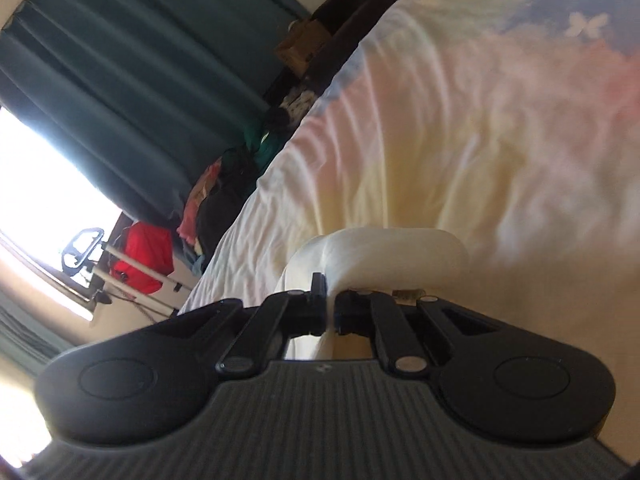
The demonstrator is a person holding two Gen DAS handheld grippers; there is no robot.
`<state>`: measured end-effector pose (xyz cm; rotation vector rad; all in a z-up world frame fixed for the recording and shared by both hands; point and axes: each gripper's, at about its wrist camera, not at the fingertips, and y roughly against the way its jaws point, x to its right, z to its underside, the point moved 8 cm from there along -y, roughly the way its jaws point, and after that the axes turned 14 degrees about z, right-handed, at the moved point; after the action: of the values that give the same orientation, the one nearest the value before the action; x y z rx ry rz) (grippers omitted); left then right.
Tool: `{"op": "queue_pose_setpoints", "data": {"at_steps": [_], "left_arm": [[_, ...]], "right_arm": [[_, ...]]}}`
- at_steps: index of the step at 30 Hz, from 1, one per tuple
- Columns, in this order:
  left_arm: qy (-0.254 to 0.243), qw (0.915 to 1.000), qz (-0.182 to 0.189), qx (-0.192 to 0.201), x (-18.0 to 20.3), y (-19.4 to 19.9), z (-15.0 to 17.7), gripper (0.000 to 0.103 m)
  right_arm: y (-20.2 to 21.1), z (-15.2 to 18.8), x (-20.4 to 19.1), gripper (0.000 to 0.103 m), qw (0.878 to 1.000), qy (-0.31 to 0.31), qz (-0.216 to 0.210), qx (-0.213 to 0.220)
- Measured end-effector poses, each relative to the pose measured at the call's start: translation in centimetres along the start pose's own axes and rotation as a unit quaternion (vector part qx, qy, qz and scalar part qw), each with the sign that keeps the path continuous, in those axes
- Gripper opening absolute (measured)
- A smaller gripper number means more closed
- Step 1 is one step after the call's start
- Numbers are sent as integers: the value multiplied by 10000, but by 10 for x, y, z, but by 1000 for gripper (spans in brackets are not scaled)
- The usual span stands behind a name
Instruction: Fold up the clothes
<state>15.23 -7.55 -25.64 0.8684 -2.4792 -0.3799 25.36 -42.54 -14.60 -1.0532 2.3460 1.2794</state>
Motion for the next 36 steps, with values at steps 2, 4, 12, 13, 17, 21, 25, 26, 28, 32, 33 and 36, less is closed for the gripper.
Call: {"op": "queue_pose_setpoints", "data": {"at_steps": [2, 4, 12, 13, 17, 21, 25, 26, 28, 32, 33, 36], "left_arm": [[-193, 9996, 124, -168, 14, 0, 3, 15], [-285, 9991, 138, -295, 22, 1, 5, 25], [-97, 9964, -426, -731, 20, 34, 17, 71], [6, 9956, -551, -757, 15, 41, 16, 72], [1349, 9858, -937, -339, -29, 78, 5, 80], [3467, 9313, -998, 497, -98, 109, 8, 81], [4924, 8483, -1339, 1413, -159, 148, 25, 81], [5241, 8234, -1427, 1644, -170, 157, 32, 82], [5819, 7715, -1427, 2141, -190, 174, 46, 80], [6259, 7100, -1524, 2846, -213, 209, 51, 75], [6236, 7070, -1600, 2929, -213, 217, 48, 78], [6170, 7083, -1440, 3113, -216, 230, 37, 79]], "right_arm": [[4, -1, 17, 7, 9996, 162, 236, 67], [4, -3, 34, 7, 9993, 60, 357, -73], [-12, 10, 64, 9, 9938, -627, 325, -858], [-11, 10, 63, 9, 9939, -621, 308, -859], [-11, 12, 61, 11, 9932, -688, 114, -935], [-15, 14, 58, 57, 9920, -726, 38, -1034], [-17, 18, 55, 84, 9907, -840, -70, -1069], [-18, 19, 55, 84, 9903, -862, -29, -1091], [-22, 21, 57, 84, 9894, -904, 54, -1136], [-26, 20, 63, 84, 9906, -848, 400, -999], [-26, 17, 66, 84, 9910, -850, 478, -912], [-29, 9, 72, 83, 9915, -929, 546, -732]]}}
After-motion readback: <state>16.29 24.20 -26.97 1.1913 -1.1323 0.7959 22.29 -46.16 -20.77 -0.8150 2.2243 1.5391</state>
